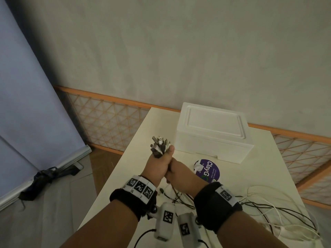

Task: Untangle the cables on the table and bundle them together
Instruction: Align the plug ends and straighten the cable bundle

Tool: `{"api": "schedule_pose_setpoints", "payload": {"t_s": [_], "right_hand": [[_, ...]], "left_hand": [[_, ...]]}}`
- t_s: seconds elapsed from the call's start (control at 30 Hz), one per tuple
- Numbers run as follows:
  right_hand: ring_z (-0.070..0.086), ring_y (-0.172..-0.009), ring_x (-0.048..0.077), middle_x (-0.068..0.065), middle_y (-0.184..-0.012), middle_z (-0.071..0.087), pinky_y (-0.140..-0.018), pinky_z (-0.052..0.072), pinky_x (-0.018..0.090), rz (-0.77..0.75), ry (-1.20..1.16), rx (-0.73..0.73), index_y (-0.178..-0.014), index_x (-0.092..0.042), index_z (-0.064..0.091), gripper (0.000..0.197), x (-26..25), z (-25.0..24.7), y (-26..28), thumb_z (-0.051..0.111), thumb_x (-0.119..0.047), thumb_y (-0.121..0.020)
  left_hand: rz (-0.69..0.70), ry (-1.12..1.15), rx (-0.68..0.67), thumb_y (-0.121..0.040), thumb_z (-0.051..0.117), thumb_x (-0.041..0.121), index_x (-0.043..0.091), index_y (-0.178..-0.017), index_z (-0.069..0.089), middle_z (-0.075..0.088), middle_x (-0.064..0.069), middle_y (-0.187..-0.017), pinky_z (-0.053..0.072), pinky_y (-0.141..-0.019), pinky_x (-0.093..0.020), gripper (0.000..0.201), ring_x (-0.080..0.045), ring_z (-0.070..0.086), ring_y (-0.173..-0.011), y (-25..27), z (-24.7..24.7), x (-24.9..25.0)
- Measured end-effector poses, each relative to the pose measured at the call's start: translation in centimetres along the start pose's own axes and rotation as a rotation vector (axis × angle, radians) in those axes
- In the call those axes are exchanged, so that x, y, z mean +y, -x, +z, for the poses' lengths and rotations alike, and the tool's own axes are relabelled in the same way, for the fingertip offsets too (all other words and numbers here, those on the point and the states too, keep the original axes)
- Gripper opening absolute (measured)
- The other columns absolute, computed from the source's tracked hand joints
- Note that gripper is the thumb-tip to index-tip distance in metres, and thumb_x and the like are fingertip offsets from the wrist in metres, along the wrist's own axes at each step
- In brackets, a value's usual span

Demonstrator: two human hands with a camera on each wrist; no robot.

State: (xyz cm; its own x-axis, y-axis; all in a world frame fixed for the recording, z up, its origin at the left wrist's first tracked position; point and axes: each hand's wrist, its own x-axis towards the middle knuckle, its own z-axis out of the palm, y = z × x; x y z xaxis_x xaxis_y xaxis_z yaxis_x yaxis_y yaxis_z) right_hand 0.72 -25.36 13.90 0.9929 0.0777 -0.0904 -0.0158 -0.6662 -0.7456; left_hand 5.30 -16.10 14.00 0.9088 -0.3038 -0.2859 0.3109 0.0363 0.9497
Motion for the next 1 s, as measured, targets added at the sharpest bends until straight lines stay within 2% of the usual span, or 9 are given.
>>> {"api": "schedule_pose_setpoints", "payload": {"t_s": [0.13, 0.2, 0.27, 0.4, 0.47, 0.53, 0.63, 0.77, 1.0], "right_hand": [[0.059, -0.095, 0.028, 0.016, -0.114, 0.058, -0.08, 0.047, 0.034, -0.127, 0.227, 0.102, -0.132, -0.004, 0.044, 0.034, 0.3, 0.6, 0.4, 0.039, -0.012, -0.099], [0.06, -0.088, 0.027, 0.014, -0.104, 0.062, -0.072, 0.047, 0.035, -0.086, 0.223, 0.143, -0.125, -0.007, 0.048, 0.03, 0.5, 0.4, 0.0, 0.04, -0.019, -0.099], [0.061, -0.081, 0.026, 0.014, -0.095, 0.065, -0.065, 0.043, 0.034, -0.079, 0.19, 0.157, -0.118, -0.008, 0.05, 0.026, 0.5, 0.0, -0.2, 0.042, -0.022, -0.098], [0.057, -0.057, 0.01, -0.003, -0.066, 0.061, -0.062, 0.047, 0.027, 0.039, -0.142, 0.085, -0.08, -0.019, 0.053, 0.02, 1.7, 0.1, 0.7, 0.048, -0.03, -0.097], [0.047, -0.051, 0.004, -0.006, -0.06, 0.052, -0.054, 0.037, 0.018, 0.077, -0.04, 0.054, -0.069, -0.025, 0.048, 0.03, 2.7, 0.3, 1.2, 0.048, -0.038, -0.097], [0.043, -0.052, 0.006, -0.004, -0.061, 0.048, -0.052, 0.032, 0.019, 0.066, 0.066, 0.077, -0.072, -0.019, 0.05, 0.032, 3.0, 0.7, 1.5, 0.047, -0.04, -0.096], [0.048, -0.05, 0.005, -0.004, -0.059, 0.052, -0.05, 0.034, 0.016, 0.106, 0.012, 0.054, -0.072, -0.016, 0.052, 0.028, 4.0, 0.5, 2.3, 0.056, -0.035, -0.092], [0.058, -0.061, 0.005, -0.007, -0.063, 0.059, -0.069, 0.046, 0.025, 0.301, 0.134, -0.127, -0.07, -0.02, 0.055, 0.025, 8.7, -1.2, 6.0, 0.065, -0.037, -0.086], [0.062, -0.087, 0.013, -0.006, -0.087, 0.064, -0.07, 0.043, 0.025, 0.276, 0.628, 0.162, -0.094, -0.026, 0.059, 0.021, 8.6, -6.2, 9.6, 0.052, -0.045, -0.087]], "left_hand": [[0.054, 0.056, -0.081, -0.087, 0.065, 0.041, 0.023, -0.096, 0.072, 0.068, -0.015, -0.092, 0.042, -0.094, -0.033, 0.021, -0.026, 0.062, -0.095, -0.1, 0.1, 0.6], [0.054, 0.119, -0.123, -0.087, 0.062, 0.042, 0.023, -0.065, 0.071, 0.068, -0.007, -0.091, 0.042, -0.088, -0.034, 0.03, -0.022, 0.06, -0.091, 0.1, 0.2, 0.4], [0.034, 0.193, -0.1, -0.091, 0.058, 0.036, 0.022, -0.06, 0.064, 0.073, -0.005, -0.096, 0.044, -0.091, -0.038, 0.035, -0.018, 0.064, -0.094, 0.3, 0.6, 0.4], [-0.007, 0.27, 0.014, -0.087, 0.059, 0.043, 0.022, -0.068, 0.068, 0.072, 0.0, -0.074, 0.047, -0.069, -0.036, 0.03, -0.017, 0.064, -0.062, 0.4, 1.5, 1.0], [-0.054, 0.413, 0.042, -0.089, 0.06, 0.036, 0.014, -0.073, 0.058, 0.06, -0.001, -0.053, 0.05, -0.077, -0.041, 0.028, -0.015, 0.062, -0.052, 0.1, 1.5, 0.7], [-0.093, 0.503, 0.021, -0.094, 0.057, 0.031, 0.013, -0.068, 0.048, 0.041, 0.001, -0.043, 0.05, -0.083, -0.045, 0.033, -0.014, 0.05, -0.04, 0.2, 1.8, -0.1], [-0.104, 0.546, 0.008, -0.095, 0.054, 0.032, 0.016, -0.063, 0.044, 0.029, 0.004, -0.043, 0.051, -0.061, -0.035, 0.037, -0.011, 0.032, -0.036, 0.0, 1.7, -0.4], [-0.136, 0.714, 0.179, -0.093, 0.059, 0.036, 0.02, -0.062, 0.043, 0.024, 0.007, -0.045, 0.033, -0.043, -0.021, 0.038, -0.009, 0.021, -0.035, -2.9, -1.7, 1.4], [-0.184, 0.798, 0.171, -0.093, 0.057, 0.041, 0.02, -0.056, 0.032, 0.022, 0.006, -0.045, 0.028, -0.041, -0.017, 0.049, -0.01, 0.02, -0.035, -3.4, -1.6, -0.1]]}}
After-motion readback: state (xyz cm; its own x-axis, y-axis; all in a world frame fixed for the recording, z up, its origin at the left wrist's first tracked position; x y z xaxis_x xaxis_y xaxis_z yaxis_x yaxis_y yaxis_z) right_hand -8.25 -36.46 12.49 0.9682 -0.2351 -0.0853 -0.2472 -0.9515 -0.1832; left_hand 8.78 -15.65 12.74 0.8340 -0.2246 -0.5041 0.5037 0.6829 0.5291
